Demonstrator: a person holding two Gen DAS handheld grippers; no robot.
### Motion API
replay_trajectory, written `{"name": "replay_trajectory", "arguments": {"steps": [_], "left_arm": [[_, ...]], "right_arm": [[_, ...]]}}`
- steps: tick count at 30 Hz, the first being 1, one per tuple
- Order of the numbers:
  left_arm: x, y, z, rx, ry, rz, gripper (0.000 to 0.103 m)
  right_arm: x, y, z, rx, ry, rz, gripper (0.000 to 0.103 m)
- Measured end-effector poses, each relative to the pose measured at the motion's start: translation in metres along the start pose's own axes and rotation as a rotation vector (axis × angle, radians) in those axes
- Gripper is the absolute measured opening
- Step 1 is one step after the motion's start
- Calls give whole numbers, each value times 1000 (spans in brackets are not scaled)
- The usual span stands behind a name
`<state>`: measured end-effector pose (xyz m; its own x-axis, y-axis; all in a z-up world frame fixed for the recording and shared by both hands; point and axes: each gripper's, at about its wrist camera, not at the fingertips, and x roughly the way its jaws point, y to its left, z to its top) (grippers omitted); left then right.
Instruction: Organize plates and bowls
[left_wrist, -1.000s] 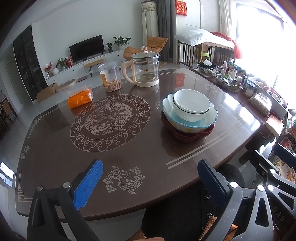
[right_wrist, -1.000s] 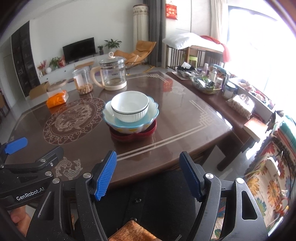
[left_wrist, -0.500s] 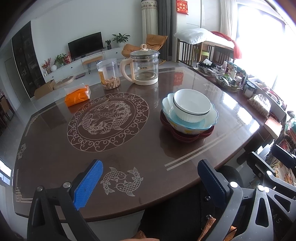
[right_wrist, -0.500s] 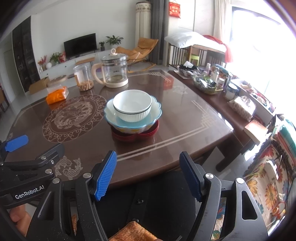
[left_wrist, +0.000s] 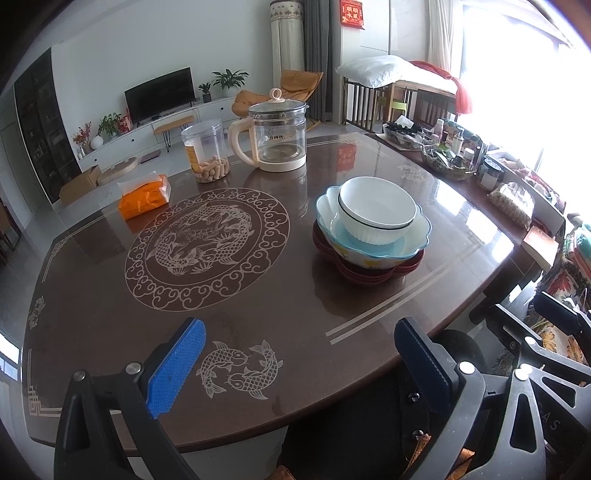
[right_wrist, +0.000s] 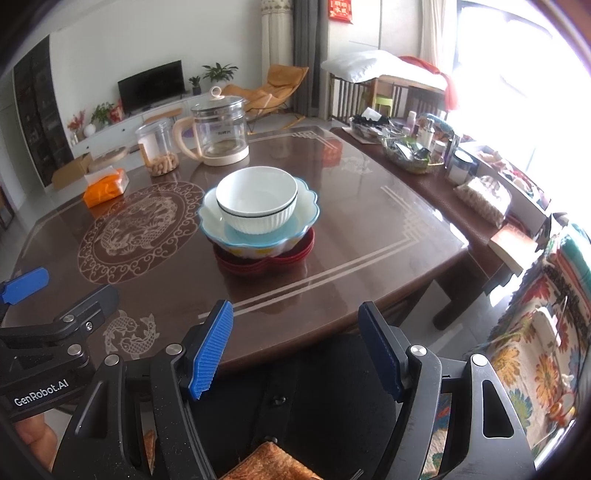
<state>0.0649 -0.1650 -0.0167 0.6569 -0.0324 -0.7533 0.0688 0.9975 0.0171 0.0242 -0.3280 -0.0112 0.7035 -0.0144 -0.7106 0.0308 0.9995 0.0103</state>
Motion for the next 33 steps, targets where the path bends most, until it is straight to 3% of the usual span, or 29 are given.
{"name": "replay_trajectory", "arguments": {"steps": [7,18,33], "left_arm": [[7,-3,2,-15,24,-32,102],[15,-1,4,-16,45,3,102],[26,2,5,-10,67,24,102]], "right_arm": [[-5,-1,-4,-22,-31,-11,74],[14,-13,-2,28,22,25,74],[17,-8,9,17,13,17,74]]}}
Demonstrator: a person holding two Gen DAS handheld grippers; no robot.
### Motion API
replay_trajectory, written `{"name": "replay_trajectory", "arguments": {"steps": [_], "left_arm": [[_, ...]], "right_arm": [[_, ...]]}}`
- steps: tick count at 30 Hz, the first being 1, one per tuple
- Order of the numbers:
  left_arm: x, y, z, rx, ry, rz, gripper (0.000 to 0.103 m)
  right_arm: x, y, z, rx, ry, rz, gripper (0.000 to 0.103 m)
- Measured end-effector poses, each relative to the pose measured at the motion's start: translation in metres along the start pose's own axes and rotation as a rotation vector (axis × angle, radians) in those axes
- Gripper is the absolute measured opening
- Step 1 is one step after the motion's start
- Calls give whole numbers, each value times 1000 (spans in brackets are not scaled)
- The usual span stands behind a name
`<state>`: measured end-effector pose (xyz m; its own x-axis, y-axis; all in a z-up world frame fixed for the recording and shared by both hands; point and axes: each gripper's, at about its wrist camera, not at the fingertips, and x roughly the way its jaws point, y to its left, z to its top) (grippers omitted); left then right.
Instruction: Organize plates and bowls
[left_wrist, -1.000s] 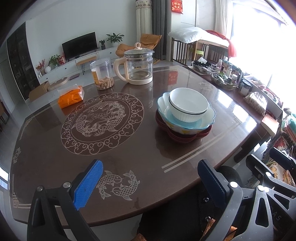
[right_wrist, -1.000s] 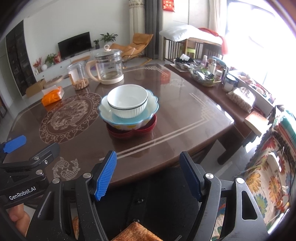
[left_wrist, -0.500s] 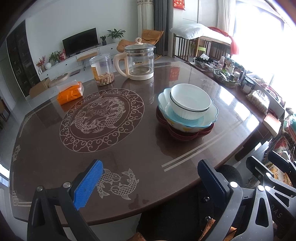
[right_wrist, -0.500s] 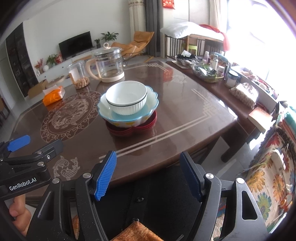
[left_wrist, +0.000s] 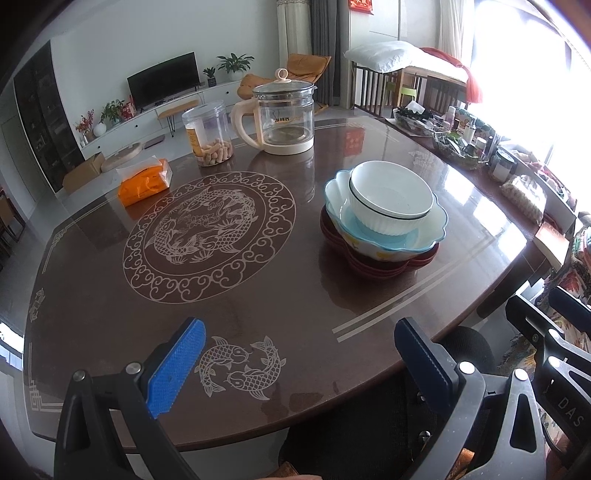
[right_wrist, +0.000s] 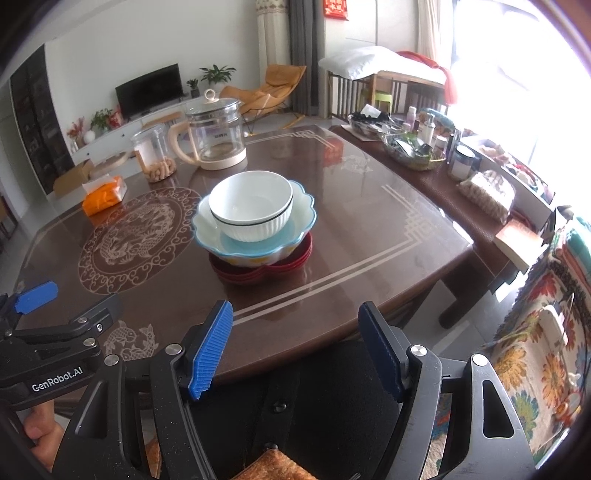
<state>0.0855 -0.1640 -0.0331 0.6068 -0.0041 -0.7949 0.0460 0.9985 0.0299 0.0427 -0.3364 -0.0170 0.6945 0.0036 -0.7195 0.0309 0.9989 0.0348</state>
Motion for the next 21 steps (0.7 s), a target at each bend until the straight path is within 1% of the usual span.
{"name": "replay_trajectory", "arguments": {"steps": [6,11,21], "left_arm": [[2,2,1,-6,4,-11,102],[-1,2,2,-9,-11,-10,102],[-5,-5,4,10,-32,-13,102]], "right_arm": [[-3,5,1,-19,-11,-15,74],[-6,7,3,-25,-29,-25,74],[-7,6,3,-26,-31,-30,74]]}}
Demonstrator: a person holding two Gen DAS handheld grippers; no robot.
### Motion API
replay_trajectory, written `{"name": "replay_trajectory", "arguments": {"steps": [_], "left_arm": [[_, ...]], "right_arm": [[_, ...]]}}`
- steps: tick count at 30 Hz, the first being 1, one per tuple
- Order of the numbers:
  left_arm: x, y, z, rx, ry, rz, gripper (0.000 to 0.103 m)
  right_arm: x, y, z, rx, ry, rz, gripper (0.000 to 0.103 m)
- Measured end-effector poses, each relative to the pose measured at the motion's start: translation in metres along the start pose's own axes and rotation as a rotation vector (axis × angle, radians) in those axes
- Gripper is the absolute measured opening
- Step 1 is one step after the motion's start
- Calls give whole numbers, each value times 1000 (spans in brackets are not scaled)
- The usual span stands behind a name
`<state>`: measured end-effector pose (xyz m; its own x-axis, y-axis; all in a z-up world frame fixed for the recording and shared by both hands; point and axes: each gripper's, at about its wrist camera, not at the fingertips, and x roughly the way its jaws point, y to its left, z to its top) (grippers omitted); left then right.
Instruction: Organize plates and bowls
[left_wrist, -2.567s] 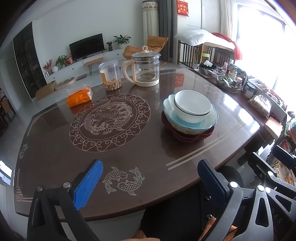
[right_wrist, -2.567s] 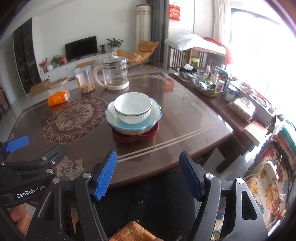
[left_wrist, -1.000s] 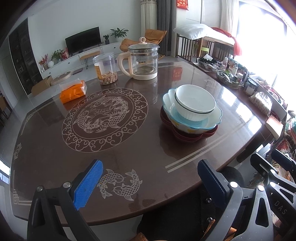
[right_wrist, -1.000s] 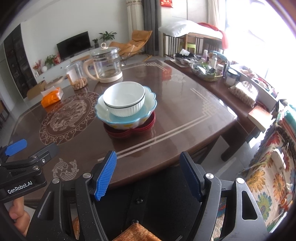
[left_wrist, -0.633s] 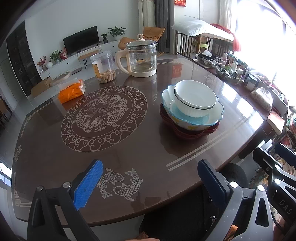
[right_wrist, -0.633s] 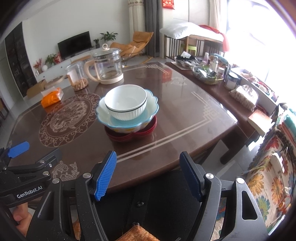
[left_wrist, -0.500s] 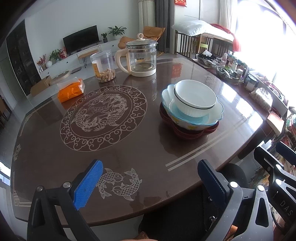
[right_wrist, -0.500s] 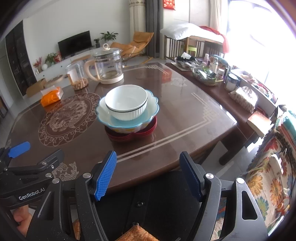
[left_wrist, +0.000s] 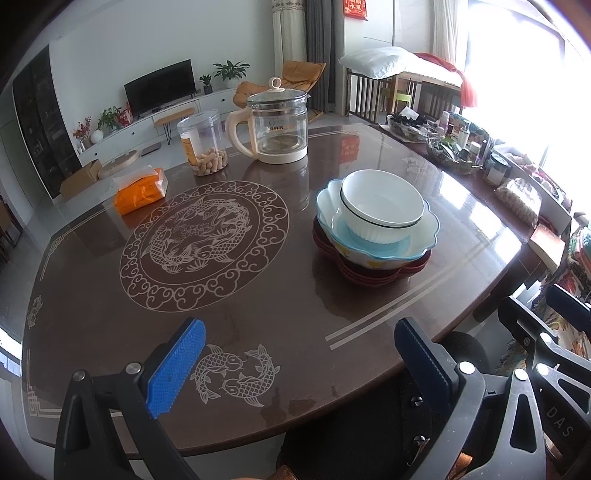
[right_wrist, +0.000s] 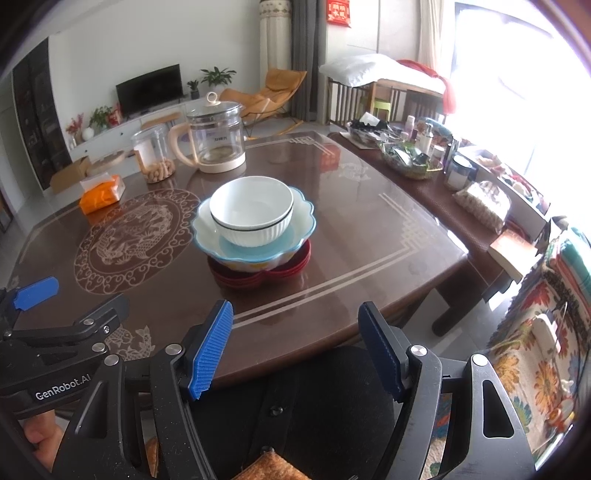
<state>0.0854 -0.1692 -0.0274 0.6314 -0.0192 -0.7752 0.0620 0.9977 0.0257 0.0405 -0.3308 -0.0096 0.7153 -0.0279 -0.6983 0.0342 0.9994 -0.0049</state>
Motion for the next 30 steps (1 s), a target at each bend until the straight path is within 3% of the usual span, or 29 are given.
{"name": "replay_trajectory", "arguments": {"steps": [30], "left_arm": [[-5,-8,4,3,-2,-18,102]], "right_arm": [[0,-2,2,7,-8,-7,74]]}}
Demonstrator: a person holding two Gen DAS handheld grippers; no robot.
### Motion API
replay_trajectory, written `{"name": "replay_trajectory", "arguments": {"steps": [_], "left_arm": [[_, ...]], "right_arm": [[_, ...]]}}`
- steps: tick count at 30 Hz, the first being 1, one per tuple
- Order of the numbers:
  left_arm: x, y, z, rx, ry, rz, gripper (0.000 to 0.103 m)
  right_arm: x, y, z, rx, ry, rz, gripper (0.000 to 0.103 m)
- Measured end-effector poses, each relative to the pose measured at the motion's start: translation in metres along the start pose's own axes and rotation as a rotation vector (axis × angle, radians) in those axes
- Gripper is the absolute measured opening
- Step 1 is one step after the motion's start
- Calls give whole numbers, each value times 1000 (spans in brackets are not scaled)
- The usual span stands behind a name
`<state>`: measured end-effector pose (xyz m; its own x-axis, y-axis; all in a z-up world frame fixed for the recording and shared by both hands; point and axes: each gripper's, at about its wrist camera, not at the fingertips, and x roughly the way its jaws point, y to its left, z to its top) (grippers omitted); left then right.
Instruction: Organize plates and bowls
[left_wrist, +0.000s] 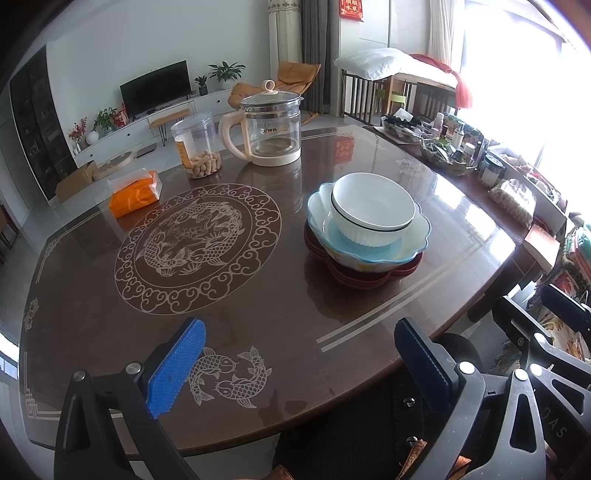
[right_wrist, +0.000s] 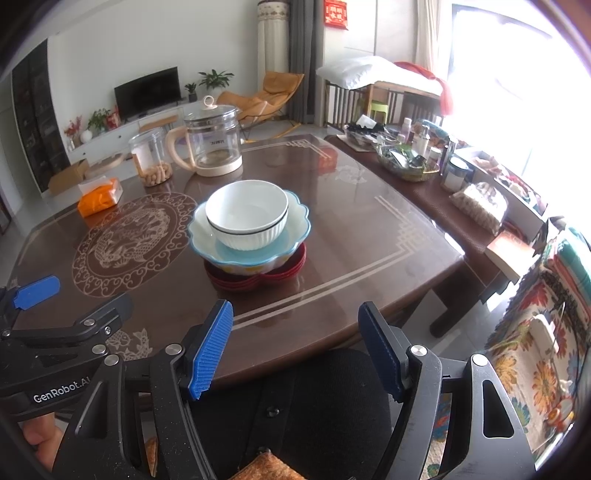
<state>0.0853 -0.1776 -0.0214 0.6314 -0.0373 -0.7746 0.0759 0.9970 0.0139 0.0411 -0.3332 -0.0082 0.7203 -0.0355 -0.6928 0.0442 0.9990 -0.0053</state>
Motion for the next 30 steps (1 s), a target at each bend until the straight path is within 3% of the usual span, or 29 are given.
{"name": "replay_trajectory", "arguments": {"steps": [30], "left_arm": [[-1,4,-1,2,-11,-9,102]], "right_arm": [[-2,0,3,-7,-3,-7,74]]}}
